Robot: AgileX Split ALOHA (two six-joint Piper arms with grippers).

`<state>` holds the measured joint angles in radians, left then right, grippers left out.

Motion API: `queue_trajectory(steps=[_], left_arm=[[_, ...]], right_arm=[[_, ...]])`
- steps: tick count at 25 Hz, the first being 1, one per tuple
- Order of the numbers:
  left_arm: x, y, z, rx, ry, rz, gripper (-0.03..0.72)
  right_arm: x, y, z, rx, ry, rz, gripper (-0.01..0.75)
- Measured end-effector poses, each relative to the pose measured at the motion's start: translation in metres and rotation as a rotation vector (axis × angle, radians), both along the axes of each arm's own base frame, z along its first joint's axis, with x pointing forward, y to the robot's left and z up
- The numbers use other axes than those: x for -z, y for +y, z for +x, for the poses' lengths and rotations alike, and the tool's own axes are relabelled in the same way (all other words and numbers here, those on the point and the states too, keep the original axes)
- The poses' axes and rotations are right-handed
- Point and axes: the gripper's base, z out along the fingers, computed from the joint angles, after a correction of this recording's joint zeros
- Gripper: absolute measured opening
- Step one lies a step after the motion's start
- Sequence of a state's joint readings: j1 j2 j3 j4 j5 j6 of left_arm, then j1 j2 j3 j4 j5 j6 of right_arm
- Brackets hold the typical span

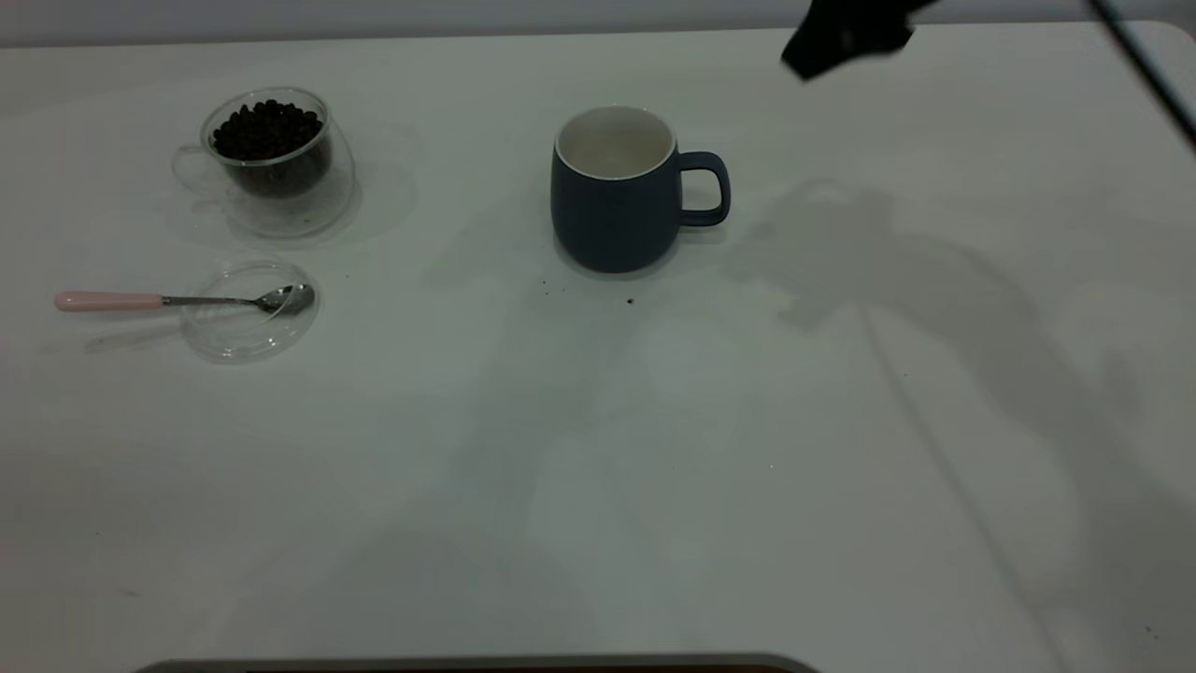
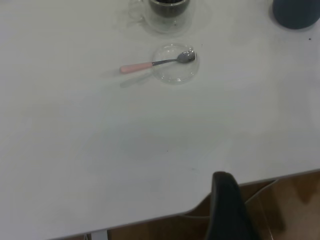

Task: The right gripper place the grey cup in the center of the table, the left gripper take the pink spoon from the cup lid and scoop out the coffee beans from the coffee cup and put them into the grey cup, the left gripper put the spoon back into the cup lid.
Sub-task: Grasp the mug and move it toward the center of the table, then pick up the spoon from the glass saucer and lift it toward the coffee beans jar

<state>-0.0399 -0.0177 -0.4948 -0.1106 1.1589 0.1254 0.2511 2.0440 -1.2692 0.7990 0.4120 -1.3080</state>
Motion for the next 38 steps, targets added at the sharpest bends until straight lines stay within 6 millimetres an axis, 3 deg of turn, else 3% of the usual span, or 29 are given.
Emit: queue_trajectory(steps=[3,7,12,15,18,26,32,38], left_arm=[[0.0,0.0,0.0,0.0,0.0,0.0,0.496],[0.0,0.0,0.0,0.0,0.0,0.0,0.496],[0.0,0.0,0.0,0.0,0.0,0.0,0.496],[0.0,0.0,0.0,0.0,0.0,0.0,0.496],[0.0,0.0,0.0,0.0,0.0,0.0,0.496],[0.0,0.0,0.0,0.0,0.0,0.0,0.496],[0.0,0.0,0.0,0.0,0.0,0.0,0.496],[0.0,0.0,0.0,0.0,0.0,0.0,0.496]], right_arm=[[-0.036,-0.005,-0.047,0.165,0.23,0.138,0.532],[-0.068,-0.031,-0.121,0.24,0.519,-0.047,0.532],[-0.1,-0.081,-0.208,0.514,0.537,-0.286,0.531],[-0.1,-0.098,-0.261,0.61,0.495,-0.265,0.531],[-0.096,-0.111,-0.301,0.684,0.442,-0.194,0.531],[-0.12,-0.128,-0.345,0.8,0.036,0.058,0.531],[-0.122,-0.131,-0.364,0.867,-0.081,0.124,0.531],[-0.123,-0.132,-0.396,0.865,-0.257,0.207,0.531]])
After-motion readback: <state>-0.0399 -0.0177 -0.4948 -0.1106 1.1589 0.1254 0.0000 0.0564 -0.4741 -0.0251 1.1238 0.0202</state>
